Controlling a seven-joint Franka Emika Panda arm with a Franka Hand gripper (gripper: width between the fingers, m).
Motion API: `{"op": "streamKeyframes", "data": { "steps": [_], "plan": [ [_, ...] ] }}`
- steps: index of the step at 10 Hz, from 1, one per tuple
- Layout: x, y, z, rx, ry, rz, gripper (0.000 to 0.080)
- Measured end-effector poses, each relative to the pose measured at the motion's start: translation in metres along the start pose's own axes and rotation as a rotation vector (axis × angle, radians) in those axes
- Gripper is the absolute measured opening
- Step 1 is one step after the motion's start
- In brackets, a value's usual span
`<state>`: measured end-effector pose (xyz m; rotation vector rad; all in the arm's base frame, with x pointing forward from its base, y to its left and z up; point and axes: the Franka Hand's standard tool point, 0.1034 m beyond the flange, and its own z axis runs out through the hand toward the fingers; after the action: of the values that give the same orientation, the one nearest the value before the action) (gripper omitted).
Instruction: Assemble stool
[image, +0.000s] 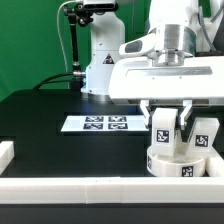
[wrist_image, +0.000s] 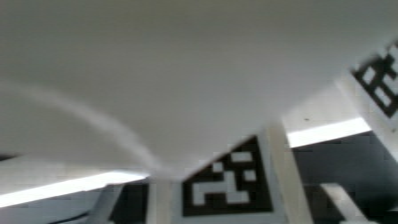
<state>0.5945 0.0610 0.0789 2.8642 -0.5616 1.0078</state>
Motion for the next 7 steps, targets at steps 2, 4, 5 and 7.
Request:
{"op": "streamKeyframes", "data": {
  "steps": [2,4,5,7],
  "plan": [
    [-0.001,-0.001,0.001,0.000,-0.035,0.000,0.0347],
    [-0.003,0.000,0.002,-0.001,-0.052,-0.002,0.0528],
    [0.003,0.004,0.000,0.001,-0.063,0.007,0.0627],
    [0.017,0.005,-0.008,0.014,-0.079,0.035,0.0643]
  ]
}}
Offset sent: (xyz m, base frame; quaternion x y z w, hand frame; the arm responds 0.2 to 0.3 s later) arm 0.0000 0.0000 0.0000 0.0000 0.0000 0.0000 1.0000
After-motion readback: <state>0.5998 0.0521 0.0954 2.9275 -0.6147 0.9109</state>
